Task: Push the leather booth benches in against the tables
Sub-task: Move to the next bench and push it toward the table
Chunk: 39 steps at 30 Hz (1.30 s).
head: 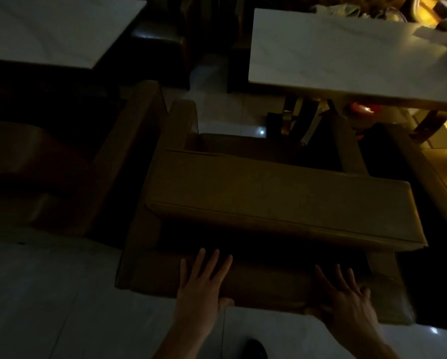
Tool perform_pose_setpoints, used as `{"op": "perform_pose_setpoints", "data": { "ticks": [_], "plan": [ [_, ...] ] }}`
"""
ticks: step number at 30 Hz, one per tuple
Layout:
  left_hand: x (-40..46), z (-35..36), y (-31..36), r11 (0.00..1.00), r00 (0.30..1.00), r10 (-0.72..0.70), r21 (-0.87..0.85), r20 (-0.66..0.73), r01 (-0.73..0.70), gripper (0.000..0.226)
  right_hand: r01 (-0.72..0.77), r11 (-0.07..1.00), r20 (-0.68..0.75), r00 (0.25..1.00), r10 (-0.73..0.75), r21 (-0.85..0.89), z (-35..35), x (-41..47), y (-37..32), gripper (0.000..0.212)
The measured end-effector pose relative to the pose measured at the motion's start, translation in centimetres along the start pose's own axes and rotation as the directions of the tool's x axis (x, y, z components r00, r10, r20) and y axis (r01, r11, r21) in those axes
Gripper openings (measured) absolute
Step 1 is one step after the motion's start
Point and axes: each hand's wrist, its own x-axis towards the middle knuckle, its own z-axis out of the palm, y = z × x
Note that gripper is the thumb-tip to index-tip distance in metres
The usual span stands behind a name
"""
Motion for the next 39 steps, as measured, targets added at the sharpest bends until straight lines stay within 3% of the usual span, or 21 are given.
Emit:
{"op": "perform_pose_setpoints", "data": {
  "ticks": [16, 23, 35, 39],
  "plan": [
    [11.5, -4.3, -1.2, 1.0, 1.0, 0.009, 0.001, -0.007, -0.009, 0.092, 0.084, 0.996, -0.226, 0.971, -0.073, 0.041, -5.7, 8.7, -0.2, 0.102],
    [11.8, -4.6, -0.9, 1.0, 0.998, -0.016, -0.002, -0.063, 0.016, 0.091, 0.103, 0.992, -0.274, 0.958, -0.081, 0.067, -5.6, 9.5, -0.1, 0.097],
    [9.9, -3.6, -0.3, 0.999, 0.997, -0.045, -0.006, -0.063, 0.044, 0.09, 0.08, 0.994, -0.166, 0.984, -0.068, 0.07, -5.6, 8.0, 0.1, 0.099],
    [10.1, -4.0, -0.1, 0.999, 0.998, -0.052, 0.009, -0.036, 0.053, 0.09, 0.092, 0.992, -0.197, 0.978, -0.074, 0.086, -5.2, 8.2, 0.1, 0.098]
  ]
}}
